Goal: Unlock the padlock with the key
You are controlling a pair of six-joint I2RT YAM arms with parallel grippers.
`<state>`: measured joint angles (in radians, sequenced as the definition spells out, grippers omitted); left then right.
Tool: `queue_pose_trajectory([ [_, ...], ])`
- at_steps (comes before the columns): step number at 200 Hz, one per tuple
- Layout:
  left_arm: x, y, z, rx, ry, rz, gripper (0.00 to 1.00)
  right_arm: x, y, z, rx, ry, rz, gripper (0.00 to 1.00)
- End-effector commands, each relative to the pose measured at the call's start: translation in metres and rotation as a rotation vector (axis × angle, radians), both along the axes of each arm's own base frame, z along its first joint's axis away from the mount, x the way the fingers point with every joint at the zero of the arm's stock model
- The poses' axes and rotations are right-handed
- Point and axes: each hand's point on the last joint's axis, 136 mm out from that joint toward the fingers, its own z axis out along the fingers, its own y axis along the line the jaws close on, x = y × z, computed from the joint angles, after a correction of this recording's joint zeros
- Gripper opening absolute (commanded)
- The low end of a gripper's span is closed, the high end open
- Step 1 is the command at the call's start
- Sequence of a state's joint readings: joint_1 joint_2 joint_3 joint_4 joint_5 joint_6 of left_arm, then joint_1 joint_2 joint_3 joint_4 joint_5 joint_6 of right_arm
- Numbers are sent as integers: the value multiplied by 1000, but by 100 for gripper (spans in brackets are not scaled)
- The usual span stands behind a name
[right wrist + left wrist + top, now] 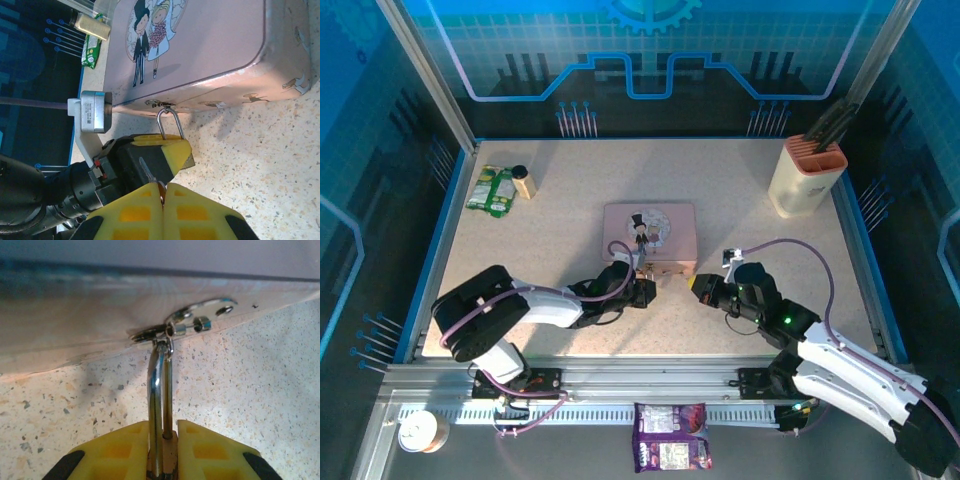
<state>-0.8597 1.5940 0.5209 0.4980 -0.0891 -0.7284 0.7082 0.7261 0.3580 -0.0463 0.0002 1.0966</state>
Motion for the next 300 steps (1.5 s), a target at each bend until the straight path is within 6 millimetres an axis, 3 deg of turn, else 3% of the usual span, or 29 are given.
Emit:
queue_pose_trajectory([
  [1,6,-7,23,-82,15,49,12,-1,0,-4,45,24,-33,0],
  [69,18,-18,51,-306,92,186,8,-4,-10,-14,91,83,-125,0],
  [125,27,-21,71,-455,115,257,6,-7,-3,-24,163,165,-165,0],
  [170,34,-19,76,-539,132,307,5,-7,-5,-32,204,207,-220,0],
  [236,46,-37,82,-642,174,322,4,-3,-1,-32,258,243,-238,0],
  [300,50,-43,79,-648,182,335,3,-2,16,-46,300,349,-200,0],
])
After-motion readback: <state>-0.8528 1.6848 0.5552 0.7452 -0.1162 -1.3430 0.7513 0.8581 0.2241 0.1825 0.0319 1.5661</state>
